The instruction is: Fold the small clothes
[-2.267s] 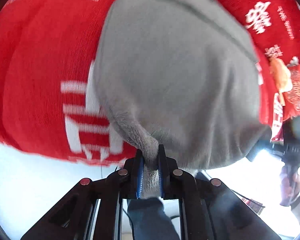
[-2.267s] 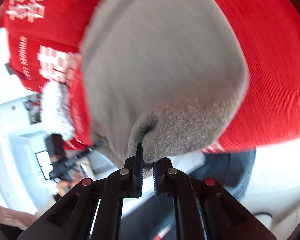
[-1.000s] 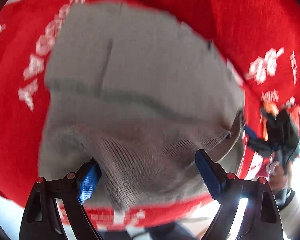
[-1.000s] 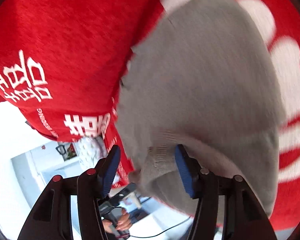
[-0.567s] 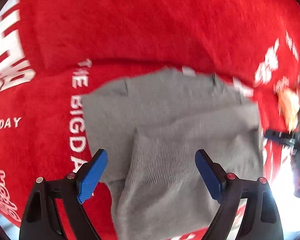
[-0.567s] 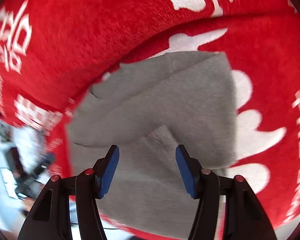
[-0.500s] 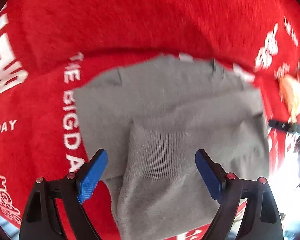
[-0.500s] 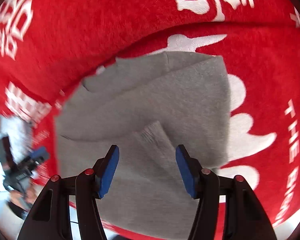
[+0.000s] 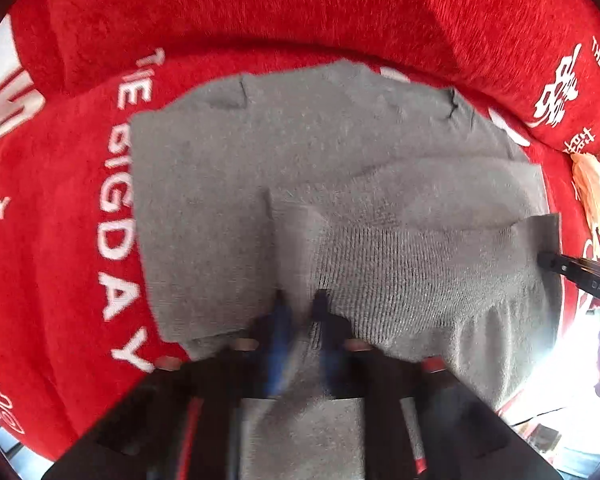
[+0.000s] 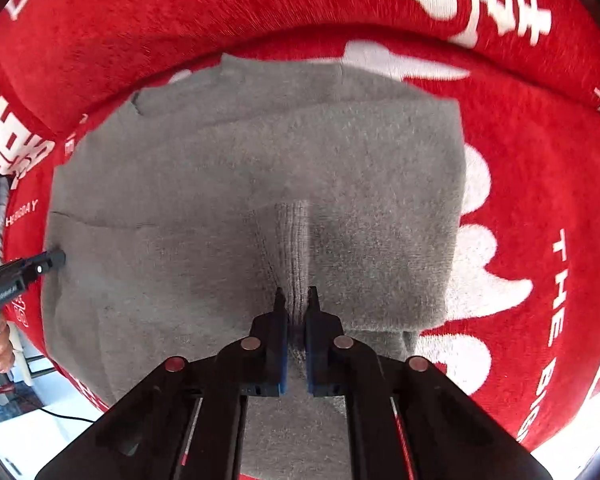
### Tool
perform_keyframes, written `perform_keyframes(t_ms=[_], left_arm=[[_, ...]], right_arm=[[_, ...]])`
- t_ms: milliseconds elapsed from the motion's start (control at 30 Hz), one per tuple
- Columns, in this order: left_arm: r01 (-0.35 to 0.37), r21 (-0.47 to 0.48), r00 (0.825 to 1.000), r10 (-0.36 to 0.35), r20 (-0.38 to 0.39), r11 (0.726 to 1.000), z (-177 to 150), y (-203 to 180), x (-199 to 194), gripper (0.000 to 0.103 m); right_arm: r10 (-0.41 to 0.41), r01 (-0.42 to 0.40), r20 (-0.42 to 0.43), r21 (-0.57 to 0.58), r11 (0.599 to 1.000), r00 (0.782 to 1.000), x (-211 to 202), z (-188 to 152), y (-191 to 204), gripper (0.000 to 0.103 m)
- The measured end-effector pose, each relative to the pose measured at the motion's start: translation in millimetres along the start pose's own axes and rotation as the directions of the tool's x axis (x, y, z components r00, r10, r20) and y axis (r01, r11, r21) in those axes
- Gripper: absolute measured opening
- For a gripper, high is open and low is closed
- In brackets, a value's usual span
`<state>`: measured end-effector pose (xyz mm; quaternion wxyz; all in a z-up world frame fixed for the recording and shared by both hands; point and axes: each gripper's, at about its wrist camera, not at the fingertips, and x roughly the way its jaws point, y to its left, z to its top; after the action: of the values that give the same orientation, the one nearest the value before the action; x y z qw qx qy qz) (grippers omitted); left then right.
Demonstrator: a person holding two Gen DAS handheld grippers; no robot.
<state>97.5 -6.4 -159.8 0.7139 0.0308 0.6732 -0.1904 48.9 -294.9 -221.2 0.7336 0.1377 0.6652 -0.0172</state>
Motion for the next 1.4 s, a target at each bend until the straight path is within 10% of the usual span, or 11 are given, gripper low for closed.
perform_keyframes(t_ms=[467,1000,1067,1167,1267,1400], left_arm=[[-0.025,0.008,0.968,0.023,0.252,1.0,34,1,-93,0.007],[-0.213,-0.102,0.961,0.227,0.156,0.972,98,22,25,0.008],[-0.234,-0.113,0.955,0.25,0.162,0.966,99,25,26,0.015],[-0.345,-0.163,0.913,0.371,0.17,0.924,100,35,21,0.069],[-0.377,-0.22,0.893,0.416,0.17,0.9,99,53,6,0.072],[-0.32,-0.235,0.921,0.359,0.15,0.918,85,68,-19,0.072]], right_arm=[[0.046,-0.033,0.219,-0.064,0.997,0.975,-90,55,15,0.007],[0.049,-0.061,0.102,0.113,0.992,0.994,38,128,-20,0.007],[0.052,-0.071,0.119,0.158,0.985,0.992,40,128,-27,0.007],[0.062,-0.093,0.141,0.226,0.97,0.988,38,128,-39,0.007],[-0.041,0.009,0.145,0.217,0.976,0.989,29,131,-36,0.023],[-0.096,0.06,0.174,0.203,0.977,0.98,3,127,-40,0.026]])
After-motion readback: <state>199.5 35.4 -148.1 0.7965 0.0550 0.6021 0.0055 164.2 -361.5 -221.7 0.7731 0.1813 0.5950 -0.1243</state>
